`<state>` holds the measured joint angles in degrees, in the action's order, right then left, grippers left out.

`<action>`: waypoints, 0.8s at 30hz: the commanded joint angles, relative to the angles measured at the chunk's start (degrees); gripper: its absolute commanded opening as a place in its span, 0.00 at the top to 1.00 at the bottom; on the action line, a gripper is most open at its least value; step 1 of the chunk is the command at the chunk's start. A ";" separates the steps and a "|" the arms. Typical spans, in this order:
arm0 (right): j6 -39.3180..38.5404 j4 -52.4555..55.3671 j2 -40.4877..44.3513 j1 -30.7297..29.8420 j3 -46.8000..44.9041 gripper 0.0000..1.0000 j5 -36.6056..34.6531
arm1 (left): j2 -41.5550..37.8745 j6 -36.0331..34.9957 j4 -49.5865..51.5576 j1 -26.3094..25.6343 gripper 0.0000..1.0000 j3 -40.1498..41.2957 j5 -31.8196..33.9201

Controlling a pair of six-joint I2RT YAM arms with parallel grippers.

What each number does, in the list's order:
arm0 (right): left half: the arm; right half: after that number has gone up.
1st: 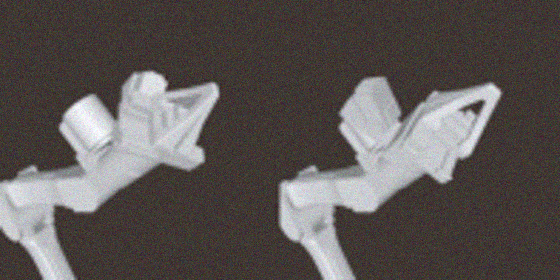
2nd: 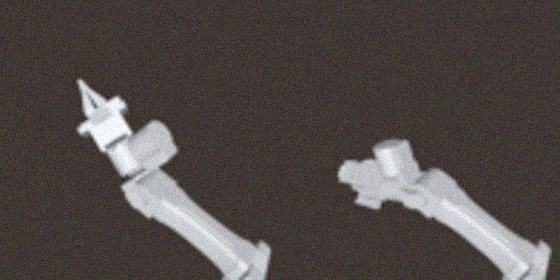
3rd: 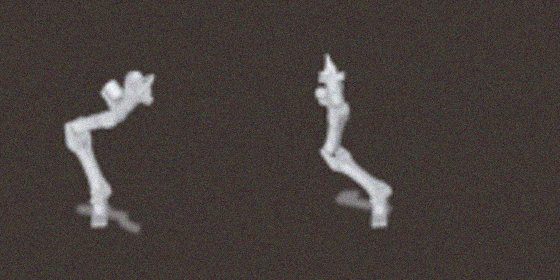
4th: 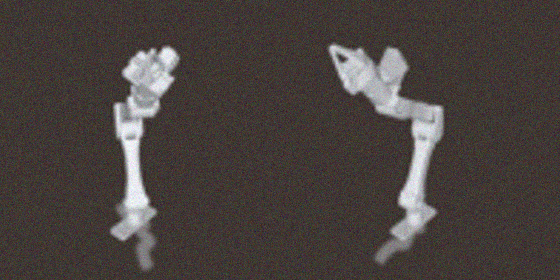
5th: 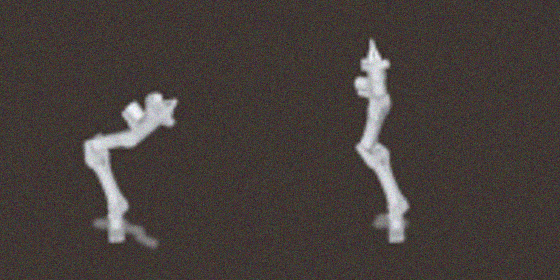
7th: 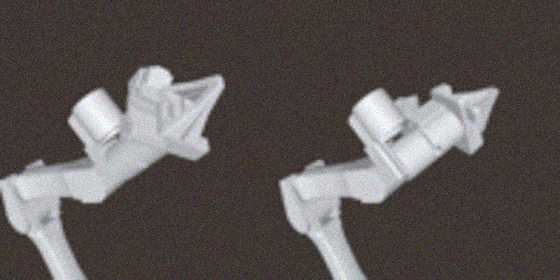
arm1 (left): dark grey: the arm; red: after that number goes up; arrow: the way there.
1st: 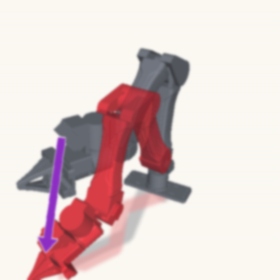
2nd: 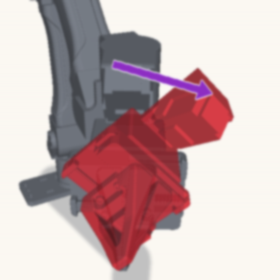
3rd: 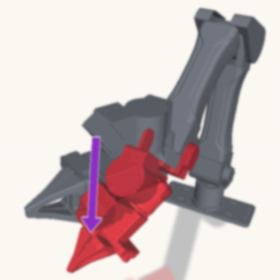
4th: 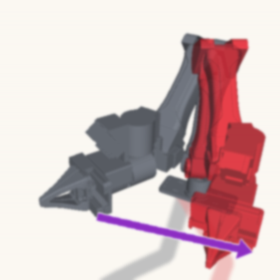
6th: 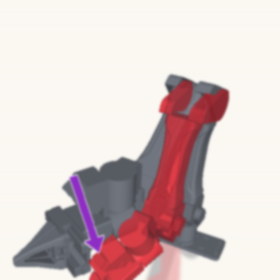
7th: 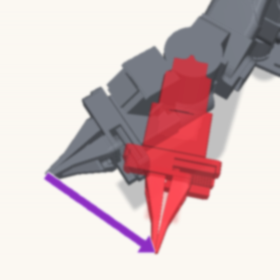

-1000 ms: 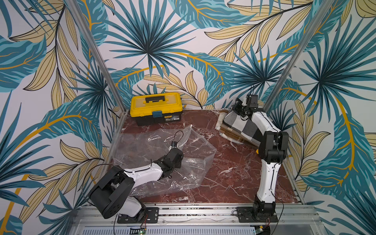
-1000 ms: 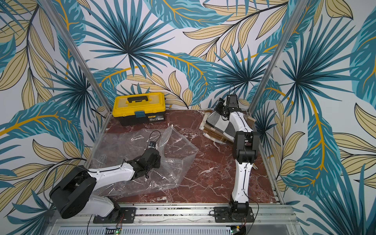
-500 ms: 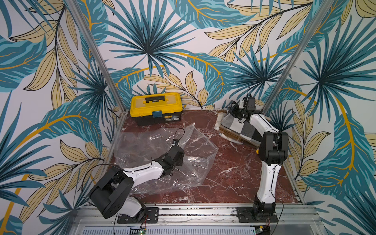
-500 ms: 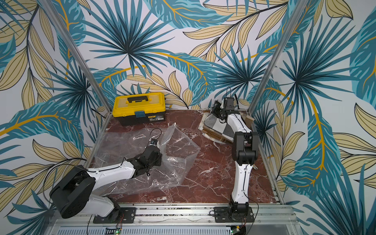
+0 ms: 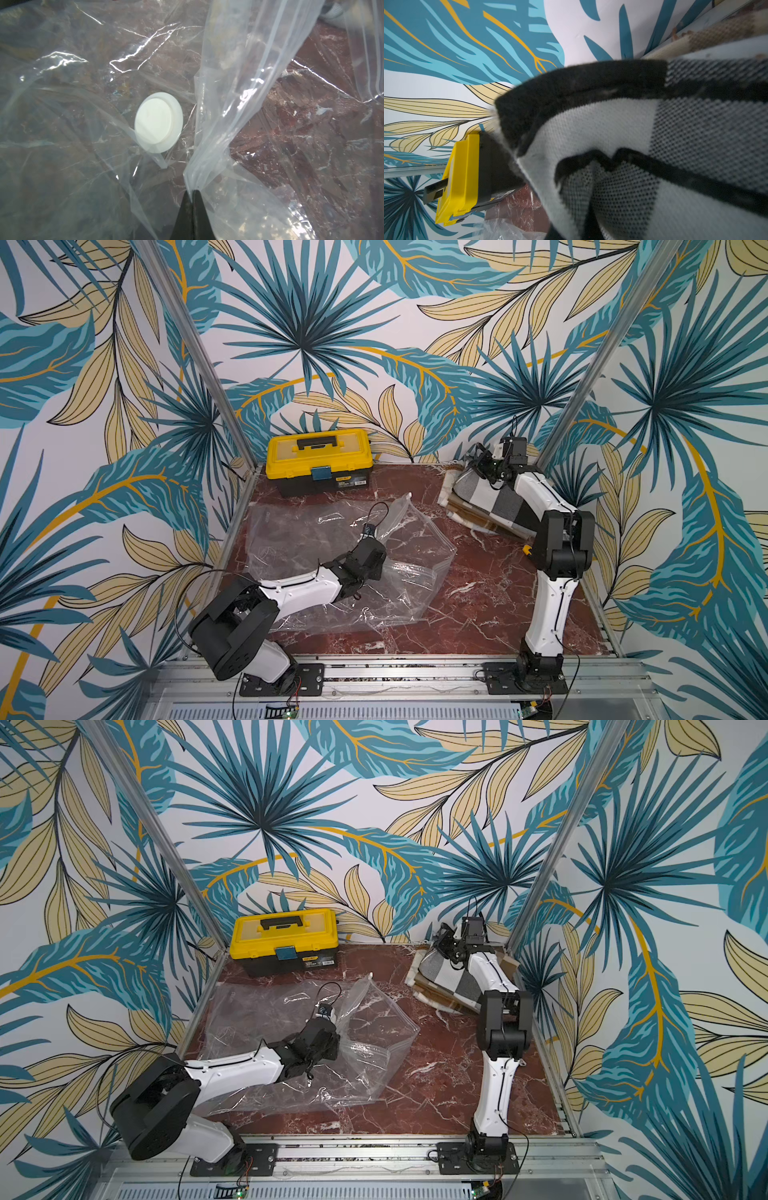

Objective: Take the blanket out of the vacuum bag
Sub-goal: Adjust the blanket at the corner of the board.

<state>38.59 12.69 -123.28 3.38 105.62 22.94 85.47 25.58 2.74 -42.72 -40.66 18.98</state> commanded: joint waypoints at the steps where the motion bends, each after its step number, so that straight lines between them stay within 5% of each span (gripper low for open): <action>1: -0.78 1.33 5.27 0.62 -0.94 1.00 2.64 | 1.30 0.61 0.70 -0.35 1.00 -1.81 0.66; 15: -1.22 4.61 2.05 1.72 -1.30 1.00 6.73 | 3.31 0.87 0.82 -1.85 1.00 -3.74 1.14; 22: -1.23 -6.50 -3.80 0.45 -4.39 1.00 9.49 | 1.57 0.96 1.07 -1.89 1.00 -2.42 2.28; 24: -3.00 -5.84 -4.11 0.15 -4.17 0.89 9.75 | 0.99 1.09 1.08 -1.93 1.00 -1.83 2.45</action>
<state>37.89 10.07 -126.76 4.51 102.37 30.33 88.05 26.41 2.92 -44.45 -43.13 20.36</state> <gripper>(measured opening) 0.110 0.043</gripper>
